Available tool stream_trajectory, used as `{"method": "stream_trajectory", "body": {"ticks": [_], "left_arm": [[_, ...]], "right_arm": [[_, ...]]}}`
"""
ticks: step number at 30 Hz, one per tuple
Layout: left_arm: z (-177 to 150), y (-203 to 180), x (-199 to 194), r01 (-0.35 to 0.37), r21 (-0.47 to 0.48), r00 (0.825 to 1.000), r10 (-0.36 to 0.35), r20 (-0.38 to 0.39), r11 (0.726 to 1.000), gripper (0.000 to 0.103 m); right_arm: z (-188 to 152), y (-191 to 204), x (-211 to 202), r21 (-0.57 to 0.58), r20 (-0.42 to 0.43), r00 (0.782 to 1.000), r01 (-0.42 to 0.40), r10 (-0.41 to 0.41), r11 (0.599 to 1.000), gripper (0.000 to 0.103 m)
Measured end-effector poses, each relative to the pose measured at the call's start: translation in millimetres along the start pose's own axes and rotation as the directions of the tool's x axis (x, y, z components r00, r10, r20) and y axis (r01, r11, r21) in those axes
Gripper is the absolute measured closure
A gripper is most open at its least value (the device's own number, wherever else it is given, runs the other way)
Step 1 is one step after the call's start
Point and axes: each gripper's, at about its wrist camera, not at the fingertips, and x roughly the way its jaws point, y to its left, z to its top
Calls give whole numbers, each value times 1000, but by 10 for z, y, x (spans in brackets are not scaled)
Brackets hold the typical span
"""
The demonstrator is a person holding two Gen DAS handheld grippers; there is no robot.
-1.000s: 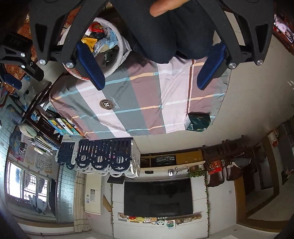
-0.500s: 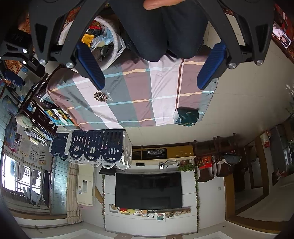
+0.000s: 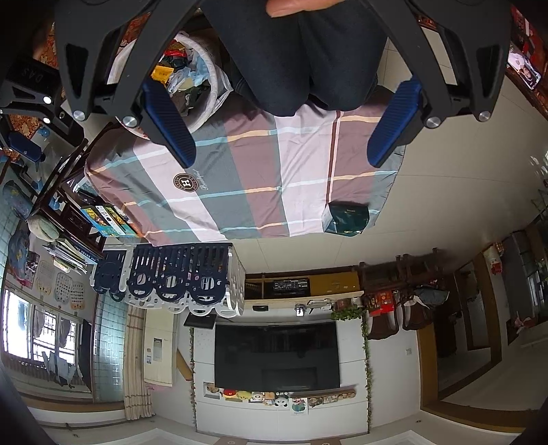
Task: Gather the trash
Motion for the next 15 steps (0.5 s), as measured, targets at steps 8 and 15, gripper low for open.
{"method": "stream_trajectory", "body": {"ticks": [8,15], "left_arm": [[-3,4,21,-1,2,1000,1,-6,1000,3],[-9,0,41,1,2,1000,-1,-12,1000,3]], "right_arm": [[-20,-26,17,3,-7,1000,6,-6,1000,3],[-33,-35,33,4,-12,1000,8,-8,1000,3]]}}
